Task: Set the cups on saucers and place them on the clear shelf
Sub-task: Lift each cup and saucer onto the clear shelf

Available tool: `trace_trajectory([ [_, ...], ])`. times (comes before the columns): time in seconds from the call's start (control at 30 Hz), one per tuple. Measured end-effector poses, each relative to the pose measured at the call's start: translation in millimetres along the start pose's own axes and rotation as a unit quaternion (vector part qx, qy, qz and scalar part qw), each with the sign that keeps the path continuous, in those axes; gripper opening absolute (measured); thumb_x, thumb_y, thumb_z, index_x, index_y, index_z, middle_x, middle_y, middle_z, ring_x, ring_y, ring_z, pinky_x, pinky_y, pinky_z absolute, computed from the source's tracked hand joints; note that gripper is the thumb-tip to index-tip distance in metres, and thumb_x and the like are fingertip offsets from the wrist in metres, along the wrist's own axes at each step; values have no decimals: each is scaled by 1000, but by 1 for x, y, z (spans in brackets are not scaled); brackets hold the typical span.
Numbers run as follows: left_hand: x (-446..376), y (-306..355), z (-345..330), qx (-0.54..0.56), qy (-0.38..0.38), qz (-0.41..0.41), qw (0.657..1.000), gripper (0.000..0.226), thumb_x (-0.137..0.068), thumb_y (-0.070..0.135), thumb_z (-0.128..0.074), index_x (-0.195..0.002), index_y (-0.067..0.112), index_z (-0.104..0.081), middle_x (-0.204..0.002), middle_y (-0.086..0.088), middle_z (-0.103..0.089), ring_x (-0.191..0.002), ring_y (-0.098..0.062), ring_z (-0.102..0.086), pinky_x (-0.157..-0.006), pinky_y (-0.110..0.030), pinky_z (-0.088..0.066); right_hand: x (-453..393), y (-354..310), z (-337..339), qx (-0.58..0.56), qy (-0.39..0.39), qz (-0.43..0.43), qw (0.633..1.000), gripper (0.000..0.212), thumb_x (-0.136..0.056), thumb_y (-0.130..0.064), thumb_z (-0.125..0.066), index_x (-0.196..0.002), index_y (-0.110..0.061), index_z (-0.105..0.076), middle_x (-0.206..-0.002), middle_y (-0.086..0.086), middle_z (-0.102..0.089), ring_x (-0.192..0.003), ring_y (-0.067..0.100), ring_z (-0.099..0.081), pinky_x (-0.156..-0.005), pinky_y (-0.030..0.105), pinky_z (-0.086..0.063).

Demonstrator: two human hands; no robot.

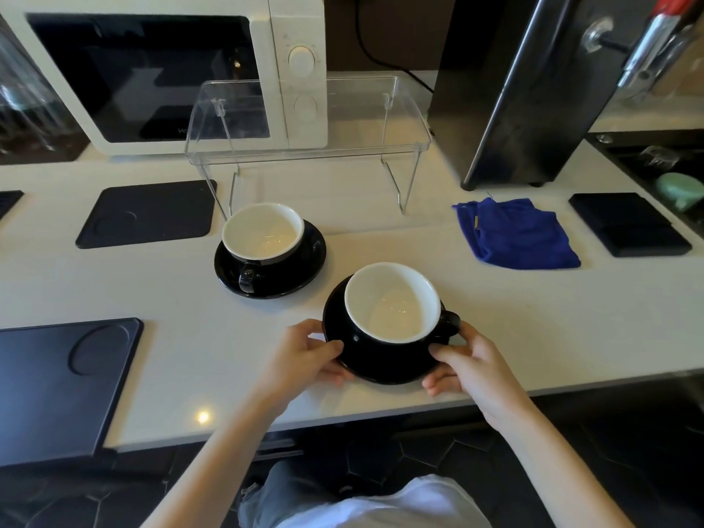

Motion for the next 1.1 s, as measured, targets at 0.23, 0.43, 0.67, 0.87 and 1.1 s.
trace_trajectory([
  [0.23,9,22,8,29,10,-38,999,19,-87,4,-58,-106,3,-62,-64,-11,-74,-57,-18,-71,-54,-22,-56,2,-27,2,-17,-12,40,999,24,-88,0,-52,-106,-16,-54,-50,17,-64,-40,22,-61,-43,28,-54],
  [0.43,17,79,23,65,36,-106,992,8,-84,2,-60,-89,5,-65,-60,-9,-73,-53,-17,-71,-47,-19,-52,0,-92,-2,-31,-27,123,992,16,-87,4,-51,-91,-9,-59,-45,12,-63,-36,19,-59,-37,24,-50],
  [0.67,4,144,41,80,38,-139,986,8,-85,5,-59,-90,0,-64,-61,-10,-74,-53,-12,-71,-46,-15,-53,-21,-163,-9,-34,-38,166,985,10,-87,2,-51,-91,-4,-58,-47,14,-65,-36,17,-60,-37,23,-50],
  [0.87,-28,183,53,99,28,-146,984,12,-86,5,-57,-93,-2,-65,-66,-10,-75,-56,-12,-72,-47,-15,-53,-55,-214,-10,4,-45,184,982,13,-89,-1,-52,-98,3,-61,-61,17,-68,-41,16,-63,-40,22,-53],
  [1.1,-88,221,68,73,61,-123,988,24,-85,6,-60,-105,-8,-61,-64,-13,-74,-55,-14,-72,-47,-16,-54,-116,-247,-15,43,-34,146,988,9,-89,-4,-54,-95,-3,-60,-75,20,-70,-45,15,-66,-43,22,-55],
])
Point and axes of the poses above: each hand's wrist, its own x-axis away from the middle knuckle, its own z-axis out of the back of the hand, y = z × x, the point moved 3 cm from there along -x, towards the middle knuckle
